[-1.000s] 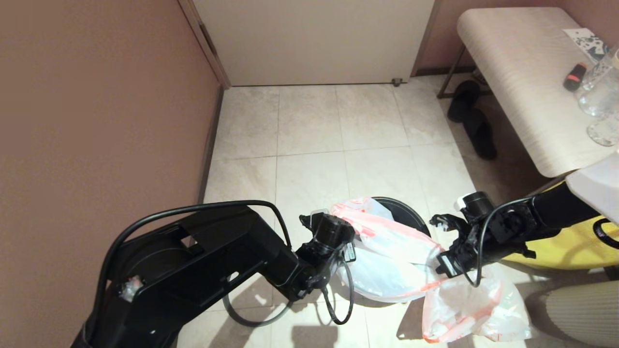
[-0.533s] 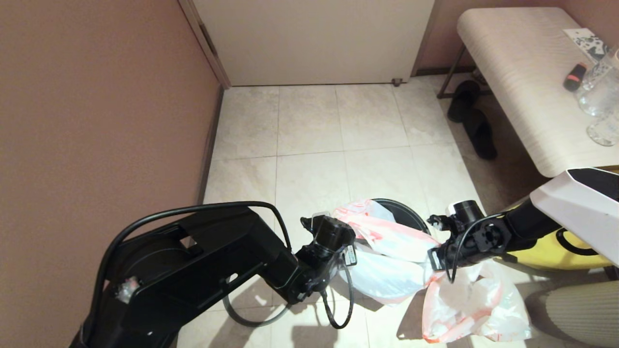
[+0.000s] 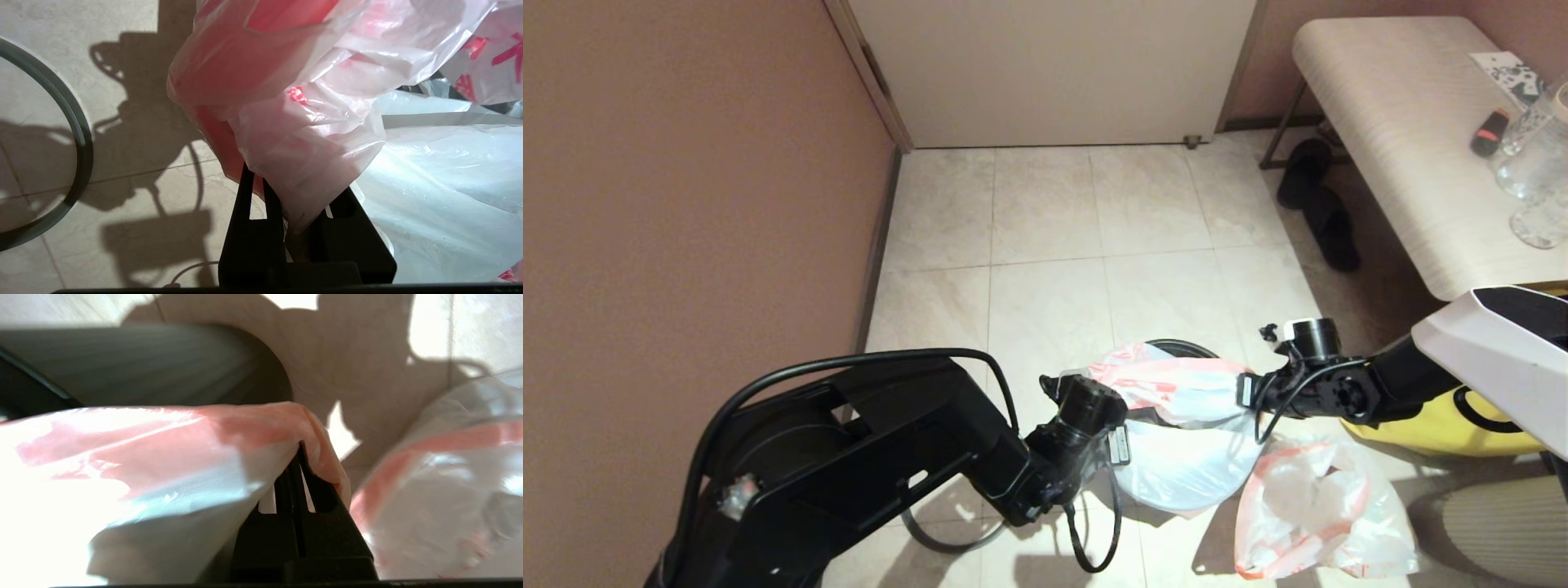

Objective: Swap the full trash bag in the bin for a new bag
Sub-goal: Put the new garbage bag on the trash can

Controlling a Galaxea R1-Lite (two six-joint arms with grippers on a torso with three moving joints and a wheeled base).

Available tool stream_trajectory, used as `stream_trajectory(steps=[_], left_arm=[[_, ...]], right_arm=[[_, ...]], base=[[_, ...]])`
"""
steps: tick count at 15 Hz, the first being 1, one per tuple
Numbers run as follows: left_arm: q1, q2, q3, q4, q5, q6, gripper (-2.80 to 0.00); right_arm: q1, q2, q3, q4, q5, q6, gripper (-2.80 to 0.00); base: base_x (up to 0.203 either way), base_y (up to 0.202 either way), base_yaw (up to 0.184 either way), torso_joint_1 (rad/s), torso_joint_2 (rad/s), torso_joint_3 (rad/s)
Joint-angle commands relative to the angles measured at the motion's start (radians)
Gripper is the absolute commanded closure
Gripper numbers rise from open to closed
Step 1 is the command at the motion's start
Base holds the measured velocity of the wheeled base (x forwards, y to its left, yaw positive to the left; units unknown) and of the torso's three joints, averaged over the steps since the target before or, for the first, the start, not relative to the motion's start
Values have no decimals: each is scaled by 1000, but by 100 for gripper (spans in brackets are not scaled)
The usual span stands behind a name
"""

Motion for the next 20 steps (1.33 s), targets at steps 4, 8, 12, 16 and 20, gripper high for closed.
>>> stream_trajectory(steps=[4, 8, 12, 16, 20], left_arm=[[-15, -8, 30, -5, -49, 34, 0], [-17, -11, 53, -5, -90, 65, 0], [-26, -12, 65, -5, -100, 74, 0], [-30, -21, 115, -86, -136, 123, 0], [-32, -33, 140, -91, -190, 133, 0]], right_arm=[[3, -57, 7, -5, 9, 57, 0], [-6, -99, 26, -12, 74, 94, 0], [-9, -124, 47, -6, 141, 94, 0], [-4, -146, 49, 35, 184, 94, 0], [14, -145, 53, 64, 211, 93, 0]], base=[[0, 0, 0, 0, 0, 0], [0, 0, 0, 0, 0, 0], [0, 0, 0, 0, 0, 0], [0, 0, 0, 0, 0, 0], [0, 0, 0, 0, 0, 0]])
